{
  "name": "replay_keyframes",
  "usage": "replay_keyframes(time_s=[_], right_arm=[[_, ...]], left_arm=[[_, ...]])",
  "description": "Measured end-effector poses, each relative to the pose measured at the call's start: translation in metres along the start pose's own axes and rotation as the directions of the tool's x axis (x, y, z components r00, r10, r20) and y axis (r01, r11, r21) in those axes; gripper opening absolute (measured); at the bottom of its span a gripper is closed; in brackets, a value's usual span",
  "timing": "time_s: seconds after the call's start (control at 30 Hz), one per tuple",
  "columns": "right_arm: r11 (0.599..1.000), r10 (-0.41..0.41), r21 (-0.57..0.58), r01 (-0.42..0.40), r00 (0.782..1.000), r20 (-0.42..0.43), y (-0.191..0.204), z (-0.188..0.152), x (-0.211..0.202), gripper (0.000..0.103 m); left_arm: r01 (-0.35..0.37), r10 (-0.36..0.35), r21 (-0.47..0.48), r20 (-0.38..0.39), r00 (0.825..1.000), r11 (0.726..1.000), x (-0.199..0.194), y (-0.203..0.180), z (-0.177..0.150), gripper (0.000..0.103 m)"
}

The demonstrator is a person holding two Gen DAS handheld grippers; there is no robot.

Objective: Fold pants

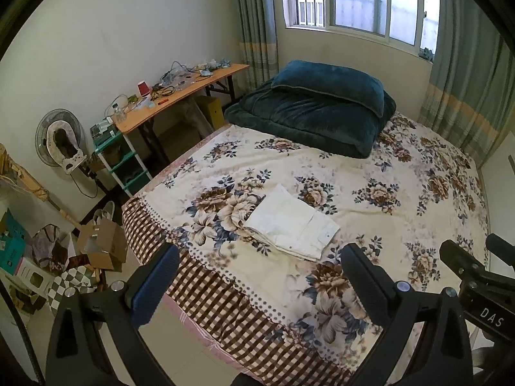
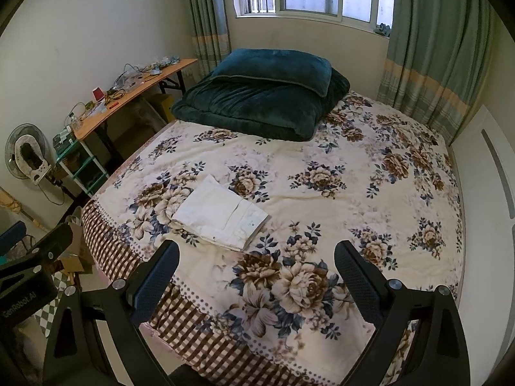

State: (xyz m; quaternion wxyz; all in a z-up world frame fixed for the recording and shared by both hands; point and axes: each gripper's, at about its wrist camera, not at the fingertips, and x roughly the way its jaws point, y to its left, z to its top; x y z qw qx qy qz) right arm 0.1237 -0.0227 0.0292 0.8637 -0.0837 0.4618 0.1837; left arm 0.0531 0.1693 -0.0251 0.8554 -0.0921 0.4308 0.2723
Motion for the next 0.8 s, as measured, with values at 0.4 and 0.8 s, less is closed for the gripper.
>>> replay_keyframes(time_s=[0.4, 0.8], right_arm=[[1.000, 0.017, 0.000, -0.017, 1.000, -0.002, 0.0023, 0.0020, 0.0003, 0.099], [1.000, 0.019, -0.003, -0.019, 1.000, 0.000, 0.0014, 0.0031, -0.0002, 0.099]], left_arm=[[0.007, -0.007, 0.006, -0.005, 1.000, 1.000, 0.0037, -0.0007, 0.0034, 0.103], [0.002, -0.002, 0.008, 0.018, 1.000, 1.000, 0.0002, -0.0047, 0.0071, 0.103]])
